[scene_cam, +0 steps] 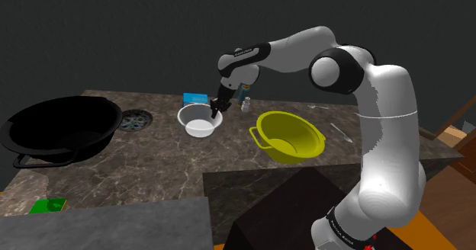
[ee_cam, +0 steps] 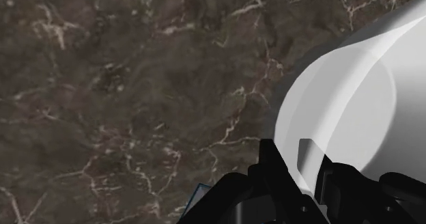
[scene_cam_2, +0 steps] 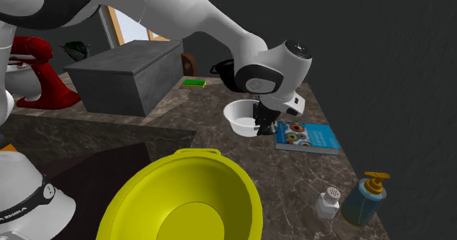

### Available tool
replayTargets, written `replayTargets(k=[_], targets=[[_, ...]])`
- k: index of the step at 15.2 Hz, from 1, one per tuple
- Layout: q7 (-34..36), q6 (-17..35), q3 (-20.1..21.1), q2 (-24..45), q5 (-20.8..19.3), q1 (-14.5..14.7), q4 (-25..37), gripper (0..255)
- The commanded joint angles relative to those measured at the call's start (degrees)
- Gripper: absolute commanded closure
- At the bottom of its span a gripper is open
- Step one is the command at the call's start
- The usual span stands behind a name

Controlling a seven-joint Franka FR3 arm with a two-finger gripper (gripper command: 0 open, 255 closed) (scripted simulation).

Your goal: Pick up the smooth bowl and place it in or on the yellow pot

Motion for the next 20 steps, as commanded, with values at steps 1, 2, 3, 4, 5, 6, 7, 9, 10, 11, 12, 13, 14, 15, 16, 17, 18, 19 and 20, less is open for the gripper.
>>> replayTargets(k=[1,2,3,4,5,6,7,9,10,11,12,13,14,15,16,17,18,19,20], targets=[[0.42,-1.10,-0.15,-0.82,-0.27,-0.01,0.36,255],[0.64,-1.60,-0.21,-1.25,-0.40,0.01,0.45,255],[0.86,-2.10,-0.27,-1.67,-0.53,0.02,0.57,255],[1.08,-2.61,-0.33,-2.09,-0.65,0.04,0.69,255],[1.30,-3.12,-0.39,-2.49,-0.78,0.06,0.83,255],[1.52,-3.64,-0.44,-2.89,-0.91,0.07,0.98,255],[1.74,-4.16,-0.50,-3.28,-1.03,0.08,1.15,255],[2.19,-5.22,-0.60,-4.04,-1.28,0.10,1.52,255],[2.41,-5.76,-0.65,-4.40,-1.40,0.11,1.73,255],[2.63,-6.30,-0.70,-4.75,-1.52,0.11,1.95,255],[2.85,-6.85,-0.74,-5.10,-1.64,0.12,2.19,255],[3.07,-7.40,-0.79,-5.44,-1.76,0.12,2.44,255],[3.30,-7.96,-0.83,-5.76,-1.88,0.12,2.70,255],[3.52,-8.52,-0.87,-6.08,-1.99,0.12,2.98,255],[3.74,-9.09,-0.91,-6.39,-2.10,0.12,3.27,255],[3.97,-9.66,-0.95,-6.69,-2.21,0.12,3.58,255],[4.19,-10.24,-0.99,-6.98,-2.32,0.11,3.90,255],[4.41,-10.82,-1.02,-7.25,-2.43,0.10,4.24,255],[4.64,-11.40,-1.06,-7.52,-2.53,0.10,4.59,255]])
